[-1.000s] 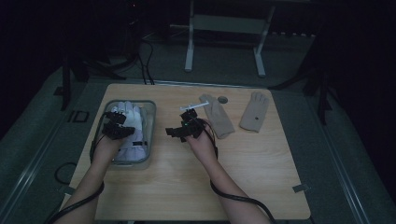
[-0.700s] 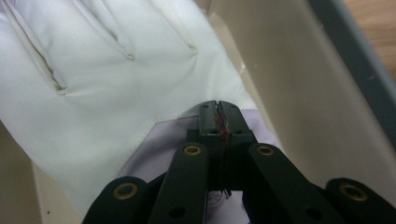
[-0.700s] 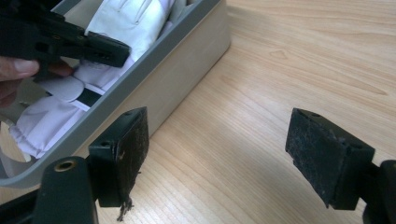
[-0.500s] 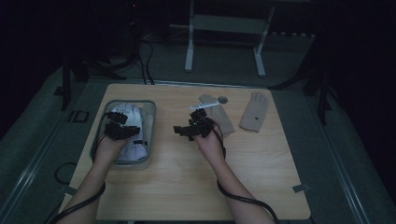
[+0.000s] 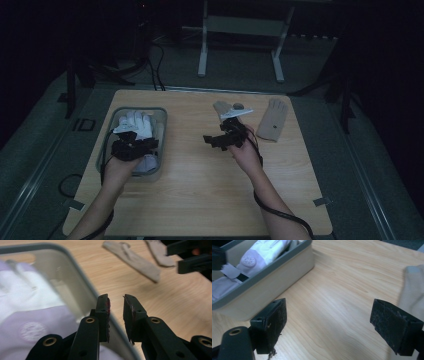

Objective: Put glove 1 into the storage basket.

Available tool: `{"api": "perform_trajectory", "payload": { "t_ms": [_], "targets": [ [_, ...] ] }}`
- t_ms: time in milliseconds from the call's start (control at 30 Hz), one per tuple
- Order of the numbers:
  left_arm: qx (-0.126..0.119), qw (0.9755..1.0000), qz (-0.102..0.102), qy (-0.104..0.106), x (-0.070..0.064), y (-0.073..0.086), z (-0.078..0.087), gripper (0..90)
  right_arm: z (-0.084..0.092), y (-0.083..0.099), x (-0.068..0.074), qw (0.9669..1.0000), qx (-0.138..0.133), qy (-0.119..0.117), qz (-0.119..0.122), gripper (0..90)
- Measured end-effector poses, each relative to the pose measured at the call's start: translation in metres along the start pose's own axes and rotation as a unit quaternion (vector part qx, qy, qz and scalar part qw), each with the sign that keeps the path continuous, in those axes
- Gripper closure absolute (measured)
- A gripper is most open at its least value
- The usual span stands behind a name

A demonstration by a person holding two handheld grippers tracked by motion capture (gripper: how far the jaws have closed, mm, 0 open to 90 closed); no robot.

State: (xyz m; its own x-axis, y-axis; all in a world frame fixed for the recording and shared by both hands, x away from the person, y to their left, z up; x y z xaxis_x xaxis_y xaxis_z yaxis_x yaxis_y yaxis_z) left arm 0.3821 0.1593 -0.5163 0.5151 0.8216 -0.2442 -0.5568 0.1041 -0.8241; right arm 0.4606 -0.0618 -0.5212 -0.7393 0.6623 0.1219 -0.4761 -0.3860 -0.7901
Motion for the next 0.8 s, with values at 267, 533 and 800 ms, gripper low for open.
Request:
{"api": "perform_trajectory", "payload": {
  "t_ms": [267, 533, 800],
  "targets": [
    [-0.018, 0.9988, -0.024, 0.040, -0.041, 0.004, -0.008, 75.0, 0.014, 0.012, -0.030, 0.9999, 0.000, 0.016, 0.006, 14.1],
    [-0.037, 0.9965, -0.042, 0.062, -0.069, 0.020, -0.023, 71.5, 0.020, 0.019, -0.066, 0.9996, -0.010, 0.027, 0.004, 14.0],
    [-0.047, 0.9936, -0.071, 0.073, -0.087, 0.043, -0.035, 51.9, 0.017, 0.023, -0.101, 0.9974, -0.004, 0.064, -0.033, 13.1]
  ]
}}
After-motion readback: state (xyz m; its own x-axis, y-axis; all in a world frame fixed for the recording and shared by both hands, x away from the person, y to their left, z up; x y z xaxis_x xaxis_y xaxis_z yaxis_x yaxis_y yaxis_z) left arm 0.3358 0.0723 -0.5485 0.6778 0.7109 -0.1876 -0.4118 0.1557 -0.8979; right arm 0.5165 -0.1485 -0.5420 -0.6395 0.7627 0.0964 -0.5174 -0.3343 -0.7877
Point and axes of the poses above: each handheld gripper's, and its own axes: z roughly backward along the jaws, y roughly out of its underside, x roughly to its left, the point moved 9 cm from there along -z, roughly forward along the jaws, and after that the axes turned 2 degrees about -x, right-handed, at the moved point
